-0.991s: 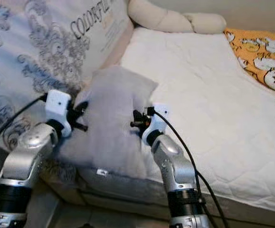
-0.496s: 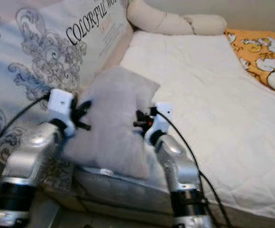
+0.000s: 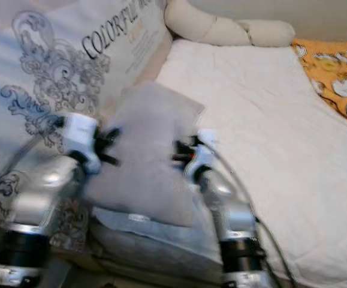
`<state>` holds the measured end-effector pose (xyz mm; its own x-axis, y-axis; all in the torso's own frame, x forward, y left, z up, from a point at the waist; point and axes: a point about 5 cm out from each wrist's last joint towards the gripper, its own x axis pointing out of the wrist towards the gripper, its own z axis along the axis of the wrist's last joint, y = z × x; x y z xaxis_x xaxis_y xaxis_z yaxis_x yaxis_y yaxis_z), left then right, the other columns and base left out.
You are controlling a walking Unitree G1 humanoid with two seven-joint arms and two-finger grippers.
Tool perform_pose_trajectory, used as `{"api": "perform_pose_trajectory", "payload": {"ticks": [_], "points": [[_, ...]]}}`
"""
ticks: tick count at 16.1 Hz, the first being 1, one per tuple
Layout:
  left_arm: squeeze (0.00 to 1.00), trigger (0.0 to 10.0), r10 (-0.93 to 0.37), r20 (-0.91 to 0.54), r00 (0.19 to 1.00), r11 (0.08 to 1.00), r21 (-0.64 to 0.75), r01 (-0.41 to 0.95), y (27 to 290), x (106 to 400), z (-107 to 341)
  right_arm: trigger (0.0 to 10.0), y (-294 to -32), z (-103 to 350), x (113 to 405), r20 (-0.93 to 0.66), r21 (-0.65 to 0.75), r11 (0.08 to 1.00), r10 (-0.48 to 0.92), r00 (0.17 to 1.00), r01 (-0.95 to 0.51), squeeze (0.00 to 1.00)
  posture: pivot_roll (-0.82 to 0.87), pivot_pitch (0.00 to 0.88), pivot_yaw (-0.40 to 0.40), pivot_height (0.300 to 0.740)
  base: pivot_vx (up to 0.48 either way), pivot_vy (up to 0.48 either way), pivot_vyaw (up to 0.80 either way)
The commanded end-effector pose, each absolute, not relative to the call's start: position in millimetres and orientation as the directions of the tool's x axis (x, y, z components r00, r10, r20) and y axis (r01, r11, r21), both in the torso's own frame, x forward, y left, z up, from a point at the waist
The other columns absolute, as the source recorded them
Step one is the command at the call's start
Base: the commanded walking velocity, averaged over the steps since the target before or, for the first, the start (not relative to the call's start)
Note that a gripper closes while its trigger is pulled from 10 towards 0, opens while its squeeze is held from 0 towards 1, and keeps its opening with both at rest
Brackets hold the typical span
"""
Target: Clean up the room
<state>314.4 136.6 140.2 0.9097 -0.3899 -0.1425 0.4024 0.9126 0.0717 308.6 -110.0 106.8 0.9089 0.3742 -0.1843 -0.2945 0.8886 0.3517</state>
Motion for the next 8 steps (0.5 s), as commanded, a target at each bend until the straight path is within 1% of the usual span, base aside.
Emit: {"api": "perform_pose_trajectory", "payload": {"ticks": [1,6,8], "points": [[0.00,10.0,-0.366,-0.101,0.925,0.922,0.099,0.376,144.9,317.5,151.0,10.0,-99.4,116.2,310.7,-0.146,0.357,0.872,0.406,0.902,-0.335,0.00,-0.03,0.000,0.001,0.740,0.296,0.000,0.00],[0.00,10.0,-0.381,-0.105,0.918,0.915,0.096,0.391,140.5,319.7,149.5,10.0,-103.5,115.9,308.6,-0.145,0.369,0.871,0.400,0.905,-0.325,0.00,-0.05,0.000,0.014,0.740,0.292,0.000,0.00],[0.00,10.0,-0.404,-0.099,0.909,0.903,0.116,0.414,135.3,321.4,148.0,10.0,-109.2,113.5,308.7,-0.152,0.402,0.872,0.365,0.919,-0.280,0.00,-0.05,0.000,0.020,0.740,0.000,0.000,0.00]]}}
